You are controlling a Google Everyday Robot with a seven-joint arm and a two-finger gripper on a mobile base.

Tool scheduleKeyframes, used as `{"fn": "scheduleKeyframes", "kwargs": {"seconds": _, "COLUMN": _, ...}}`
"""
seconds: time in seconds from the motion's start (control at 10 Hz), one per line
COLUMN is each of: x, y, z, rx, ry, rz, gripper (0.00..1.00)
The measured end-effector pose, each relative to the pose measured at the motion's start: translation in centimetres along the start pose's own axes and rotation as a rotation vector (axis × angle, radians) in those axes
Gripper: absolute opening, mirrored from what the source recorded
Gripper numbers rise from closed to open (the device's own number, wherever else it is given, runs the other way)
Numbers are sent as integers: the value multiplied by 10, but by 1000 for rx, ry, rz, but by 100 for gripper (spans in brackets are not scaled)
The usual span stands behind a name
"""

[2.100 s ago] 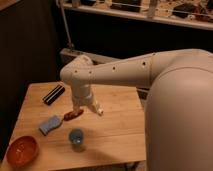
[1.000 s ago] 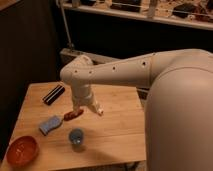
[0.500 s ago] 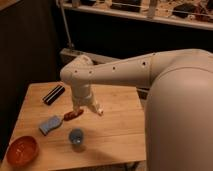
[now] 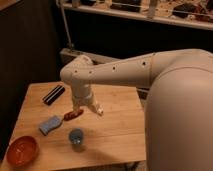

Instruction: Place the ceramic cup in the ceramic bowl

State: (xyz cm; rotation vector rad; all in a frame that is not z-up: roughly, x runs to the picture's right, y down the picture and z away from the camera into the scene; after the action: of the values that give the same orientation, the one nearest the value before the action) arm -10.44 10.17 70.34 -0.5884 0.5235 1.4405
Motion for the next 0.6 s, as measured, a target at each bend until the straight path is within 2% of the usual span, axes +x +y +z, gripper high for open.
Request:
{"fn": "scheduleKeyframes", "kwargs": {"seconds": 0.3, "x": 0, "y": 1, "z": 2, "rx": -2, "ry": -1, "rz": -5, "gripper": 65}}
{"fn": "scheduleKeyframes", "kwargs": {"seconds": 0.6, "x": 7, "y": 12, "z": 14, "rx": -27, "ry": -13, "rz": -55, "gripper": 65}}
